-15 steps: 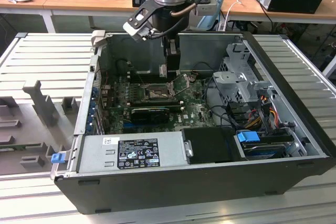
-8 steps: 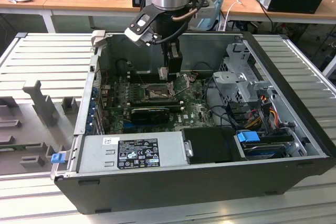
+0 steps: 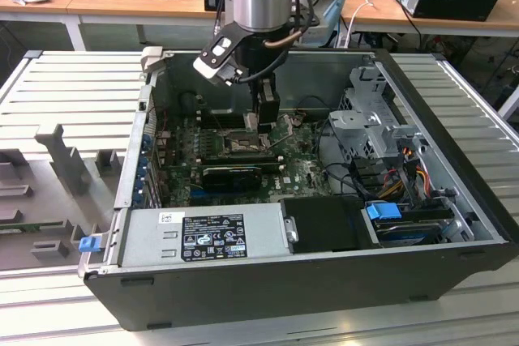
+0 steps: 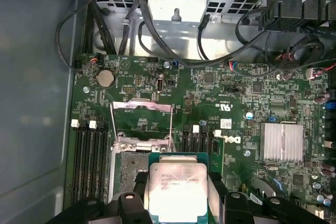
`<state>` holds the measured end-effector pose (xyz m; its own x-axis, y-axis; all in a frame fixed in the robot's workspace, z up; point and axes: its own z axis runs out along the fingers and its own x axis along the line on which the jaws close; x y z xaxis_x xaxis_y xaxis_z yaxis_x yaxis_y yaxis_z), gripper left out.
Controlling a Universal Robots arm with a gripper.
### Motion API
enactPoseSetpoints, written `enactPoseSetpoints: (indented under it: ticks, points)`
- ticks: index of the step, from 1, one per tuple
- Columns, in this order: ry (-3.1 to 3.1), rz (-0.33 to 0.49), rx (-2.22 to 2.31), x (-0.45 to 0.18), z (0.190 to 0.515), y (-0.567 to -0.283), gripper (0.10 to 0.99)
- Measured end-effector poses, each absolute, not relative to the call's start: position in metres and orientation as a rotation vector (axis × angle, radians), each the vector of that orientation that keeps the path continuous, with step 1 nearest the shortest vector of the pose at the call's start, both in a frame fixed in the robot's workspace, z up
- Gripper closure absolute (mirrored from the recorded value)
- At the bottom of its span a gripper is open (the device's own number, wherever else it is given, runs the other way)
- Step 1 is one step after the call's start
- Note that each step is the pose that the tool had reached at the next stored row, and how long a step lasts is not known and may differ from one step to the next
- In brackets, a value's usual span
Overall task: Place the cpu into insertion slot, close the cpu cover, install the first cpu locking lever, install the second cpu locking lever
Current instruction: 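Place the cpu into insertion slot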
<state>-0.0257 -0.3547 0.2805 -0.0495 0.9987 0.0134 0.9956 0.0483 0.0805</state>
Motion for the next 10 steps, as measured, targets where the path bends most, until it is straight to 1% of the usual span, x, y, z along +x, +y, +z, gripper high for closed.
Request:
enactPoseSetpoints:
  ticks: [10]
  points:
    - [2.241, 0.103, 2.134, -0.026, 0.266, -0.355, 0.553]
